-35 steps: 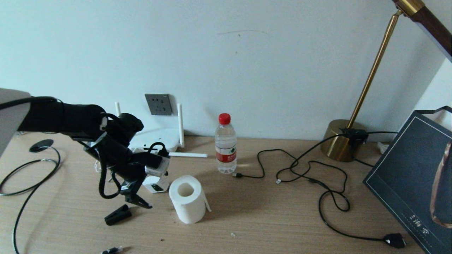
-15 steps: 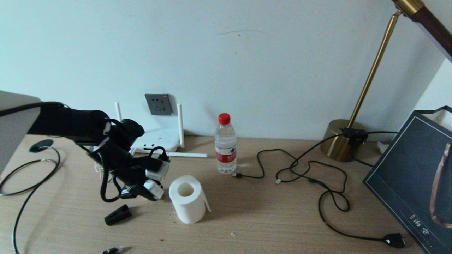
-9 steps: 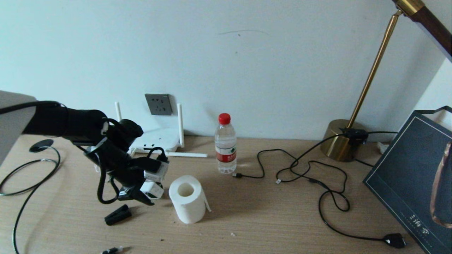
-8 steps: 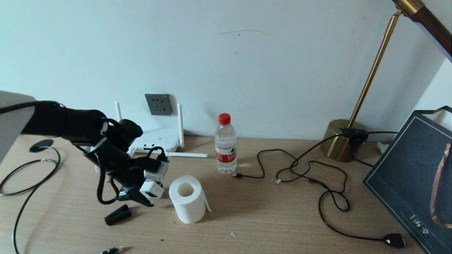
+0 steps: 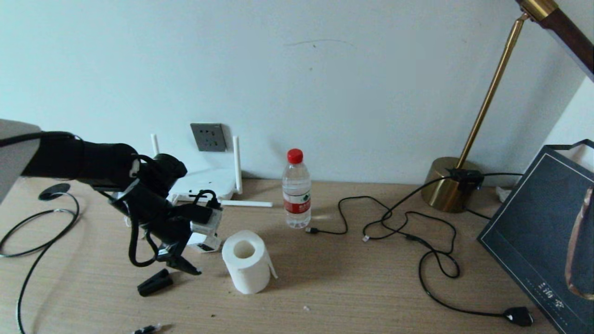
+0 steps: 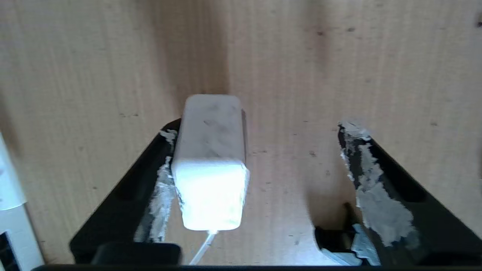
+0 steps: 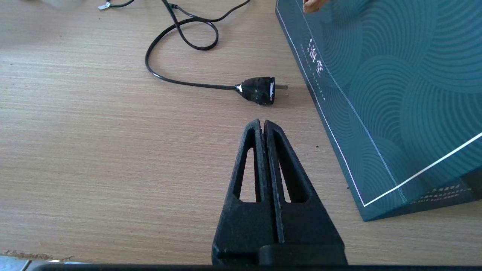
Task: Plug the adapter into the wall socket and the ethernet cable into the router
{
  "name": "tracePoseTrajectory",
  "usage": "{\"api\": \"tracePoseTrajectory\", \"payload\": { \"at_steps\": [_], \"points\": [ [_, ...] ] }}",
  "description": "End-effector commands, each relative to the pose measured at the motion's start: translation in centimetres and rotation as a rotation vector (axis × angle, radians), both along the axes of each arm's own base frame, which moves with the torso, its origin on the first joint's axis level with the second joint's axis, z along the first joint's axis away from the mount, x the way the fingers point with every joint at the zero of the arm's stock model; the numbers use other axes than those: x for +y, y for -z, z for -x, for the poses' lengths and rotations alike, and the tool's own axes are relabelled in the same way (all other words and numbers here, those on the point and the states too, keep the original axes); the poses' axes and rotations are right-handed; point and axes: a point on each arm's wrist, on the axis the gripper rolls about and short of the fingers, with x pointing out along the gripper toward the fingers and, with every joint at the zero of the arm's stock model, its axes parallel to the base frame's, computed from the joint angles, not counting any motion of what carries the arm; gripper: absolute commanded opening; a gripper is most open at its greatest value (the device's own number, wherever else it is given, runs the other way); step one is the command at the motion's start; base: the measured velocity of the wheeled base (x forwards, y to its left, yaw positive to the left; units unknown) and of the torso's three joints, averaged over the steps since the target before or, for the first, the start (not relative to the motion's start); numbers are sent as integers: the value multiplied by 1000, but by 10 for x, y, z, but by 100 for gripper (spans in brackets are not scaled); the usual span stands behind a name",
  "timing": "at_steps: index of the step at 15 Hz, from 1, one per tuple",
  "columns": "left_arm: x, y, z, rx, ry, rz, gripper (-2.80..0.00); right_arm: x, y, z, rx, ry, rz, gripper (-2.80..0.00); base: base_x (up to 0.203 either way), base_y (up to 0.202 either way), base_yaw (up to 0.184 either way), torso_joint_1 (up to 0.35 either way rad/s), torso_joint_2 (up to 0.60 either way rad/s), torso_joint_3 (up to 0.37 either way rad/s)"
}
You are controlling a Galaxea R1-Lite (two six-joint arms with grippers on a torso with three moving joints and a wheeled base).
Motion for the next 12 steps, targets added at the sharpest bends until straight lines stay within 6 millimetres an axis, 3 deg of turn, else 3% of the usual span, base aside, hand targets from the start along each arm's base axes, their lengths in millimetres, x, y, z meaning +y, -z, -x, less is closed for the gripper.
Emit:
{"api": "tracePoseTrajectory", "payload": {
  "at_steps": [1,7,12],
  "points": [
    [0,5,-2,-2,10,-5,0,0,0,0,2,0,-1,-280,0,0,0,0,0,0],
    [-1,14,-8,-15,6,-5,0,0,0,0,3,0,-1,-280,0,0,0,0,0,0],
    [0,6,-8,-31,-11,1,0,0,0,0,2,0,0,-280,0,0,0,0,0,0]
  ]
}}
